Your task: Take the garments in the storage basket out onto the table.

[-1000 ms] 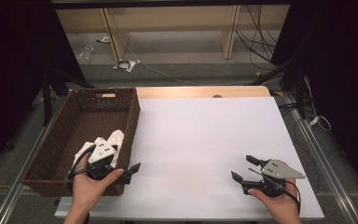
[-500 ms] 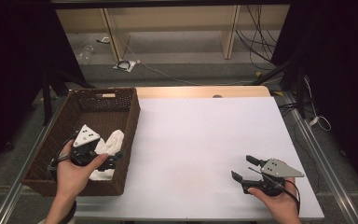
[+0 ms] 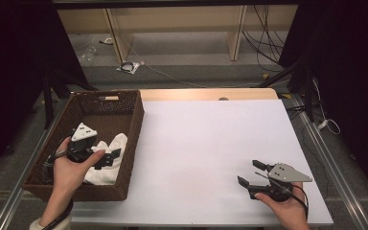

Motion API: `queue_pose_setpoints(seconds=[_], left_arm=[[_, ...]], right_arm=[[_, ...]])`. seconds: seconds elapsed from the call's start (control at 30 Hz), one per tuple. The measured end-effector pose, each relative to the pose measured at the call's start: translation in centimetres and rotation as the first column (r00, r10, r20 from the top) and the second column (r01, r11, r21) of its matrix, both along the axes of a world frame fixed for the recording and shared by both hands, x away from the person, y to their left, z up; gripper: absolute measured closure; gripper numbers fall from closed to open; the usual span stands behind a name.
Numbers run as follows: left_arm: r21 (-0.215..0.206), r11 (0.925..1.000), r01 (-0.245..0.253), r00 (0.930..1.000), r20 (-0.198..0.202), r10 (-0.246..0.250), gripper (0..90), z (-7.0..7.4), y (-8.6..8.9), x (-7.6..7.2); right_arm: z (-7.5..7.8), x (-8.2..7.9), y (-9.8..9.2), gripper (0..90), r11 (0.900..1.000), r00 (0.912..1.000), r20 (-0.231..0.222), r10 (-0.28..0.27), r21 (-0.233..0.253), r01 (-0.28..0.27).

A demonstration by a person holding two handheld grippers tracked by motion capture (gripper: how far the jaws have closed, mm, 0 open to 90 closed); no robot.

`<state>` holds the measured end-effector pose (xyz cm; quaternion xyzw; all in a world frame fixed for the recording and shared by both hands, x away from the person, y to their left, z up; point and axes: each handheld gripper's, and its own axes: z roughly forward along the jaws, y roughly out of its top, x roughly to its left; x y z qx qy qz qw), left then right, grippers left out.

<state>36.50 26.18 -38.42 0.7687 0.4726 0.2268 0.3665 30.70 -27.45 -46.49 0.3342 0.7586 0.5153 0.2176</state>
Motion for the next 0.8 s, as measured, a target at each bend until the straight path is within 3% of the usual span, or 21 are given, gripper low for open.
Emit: queue_pose_setpoints(seconds=[0.23, 0.3, 0.4, 0.43, 0.47, 0.5, 0.63, 0.8], left_arm=[[0.016, 0.9994, -0.030, 0.9981, -0.053, 0.031, 0.0, -0.3, 0.7, 1.2], [0.066, 0.9974, -0.030, 0.9985, -0.043, 0.033, 0.0, 0.0, 0.6, 1.5], [0.047, 0.9986, -0.024, 0.9977, -0.062, 0.026, 0.0, 0.0, 0.6, 2.2], [0.056, 0.9980, -0.028, 0.9971, -0.069, 0.032, 0.0, -0.2, 0.7, 2.4], [0.100, 0.9942, -0.038, 0.9948, -0.090, 0.047, 0.0, -0.8, 0.9, 2.9], [0.100, 0.9942, -0.038, 0.9948, -0.090, 0.047, 0.0, -0.8, 0.9, 2.9], [0.123, 0.9919, -0.032, 0.9860, -0.159, 0.051, 0.0, -2.4, 1.3, 3.7], [0.169, 0.9856, -0.009, 0.9672, -0.249, 0.051, 0.0, -4.0, 1.3, 4.5]], right_arm=[[0.0, 0.0, 0.0, 20.7, 1.000, 1.0000, -0.009, -0.001, -0.013, 0.001], [-0.1, 0.1, 0.0, 20.7, 1.000, 1.0000, -0.007, 0.000, -0.010, -0.001], [0.0, 0.0, 0.0, 20.7, 1.000, 1.0000, -0.004, 0.003, -0.009, -0.003], [0.0, 0.0, 0.0, 20.7, 1.000, 1.0000, -0.004, 0.003, -0.009, -0.003], [0.0, 0.0, 0.0, 20.7, 1.000, 1.0000, -0.002, 0.004, -0.002, -0.004], [0.0, 0.0, 0.0, 20.7, 1.000, 1.0000, -0.004, 0.003, -0.004, -0.003], [-0.1, 0.1, 0.0, 20.7, 1.000, 0.9999, -0.011, -0.001, -0.005, 0.001], [-0.1, 0.1, 0.0, 20.7, 1.000, 0.9999, -0.011, -0.001, -0.017, 0.001]])
